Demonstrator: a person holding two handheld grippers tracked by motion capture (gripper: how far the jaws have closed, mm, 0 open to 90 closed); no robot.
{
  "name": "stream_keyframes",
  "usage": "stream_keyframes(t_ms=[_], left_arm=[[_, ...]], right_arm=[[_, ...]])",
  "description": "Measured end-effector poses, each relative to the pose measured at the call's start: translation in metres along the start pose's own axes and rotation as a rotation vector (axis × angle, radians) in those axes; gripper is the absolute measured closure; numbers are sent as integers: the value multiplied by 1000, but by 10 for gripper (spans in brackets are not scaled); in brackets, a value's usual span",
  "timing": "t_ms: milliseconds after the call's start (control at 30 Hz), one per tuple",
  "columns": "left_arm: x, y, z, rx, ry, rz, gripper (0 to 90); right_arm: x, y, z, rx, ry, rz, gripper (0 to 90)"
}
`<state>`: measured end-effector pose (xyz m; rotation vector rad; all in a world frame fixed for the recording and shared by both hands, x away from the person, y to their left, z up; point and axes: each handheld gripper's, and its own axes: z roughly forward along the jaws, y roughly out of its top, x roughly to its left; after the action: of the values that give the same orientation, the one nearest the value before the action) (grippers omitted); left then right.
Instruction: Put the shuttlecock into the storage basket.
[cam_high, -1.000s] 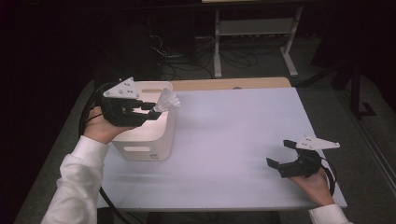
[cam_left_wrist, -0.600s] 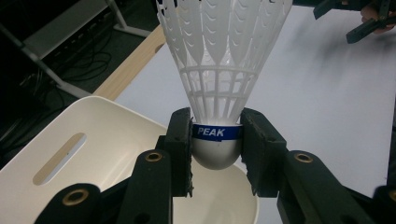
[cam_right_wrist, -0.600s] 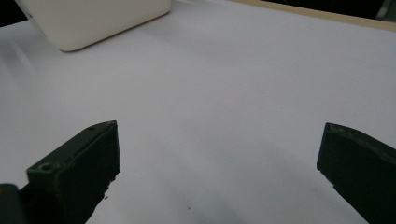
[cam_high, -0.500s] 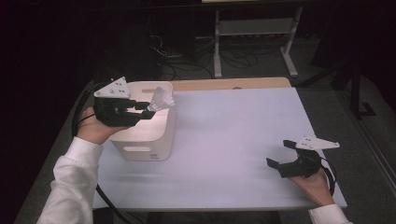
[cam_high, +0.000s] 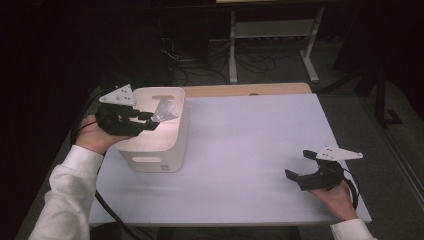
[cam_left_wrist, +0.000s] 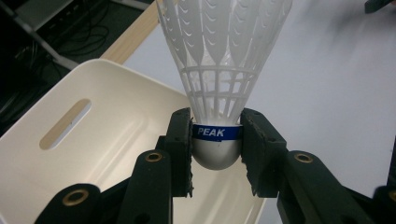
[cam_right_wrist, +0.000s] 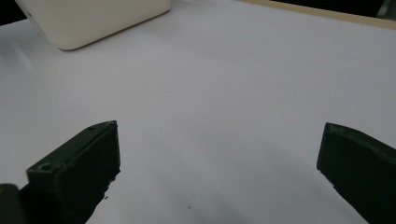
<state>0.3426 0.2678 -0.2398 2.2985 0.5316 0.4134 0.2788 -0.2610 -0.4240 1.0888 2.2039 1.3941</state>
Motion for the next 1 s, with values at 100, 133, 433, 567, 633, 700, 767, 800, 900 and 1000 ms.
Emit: stream_keyframes(t_ms=[100, 133, 433, 567, 633, 700, 767, 800, 900, 1000], left_arm=[[1, -3, -1, 17, 1, 0, 656], [1, -4, -1, 28, 3, 2, 656], [3, -10, 1, 82, 7, 2, 655], [4, -13, 0, 93, 13, -3, 656], [4, -14, 0, 101, 16, -5, 655], [4, -14, 0, 106, 16, -4, 655], [4, -15, 1, 127, 14, 2, 655], [4, -15, 1, 132, 15, 3, 655], [4, -16, 3, 142, 12, 3, 655], [3, -17, 4, 166, 8, 15, 655]], right_arm=[[0, 0, 0, 1, 1, -1, 0], [0, 0, 1, 2, 0, -2, 0], [0, 0, 1, 3, 0, -3, 0], [0, 0, 1, 2, 0, -3, 0], [0, 0, 1, 2, 0, -2, 0], [0, 0, 1, 5, 0, -6, 0], [0, 0, 1, 4, 1, -7, 0], [0, 0, 1, 4, 1, -7, 0], [0, 0, 2, 8, 1, -5, 0], [0, 0, 2, 8, 1, -5, 0]])
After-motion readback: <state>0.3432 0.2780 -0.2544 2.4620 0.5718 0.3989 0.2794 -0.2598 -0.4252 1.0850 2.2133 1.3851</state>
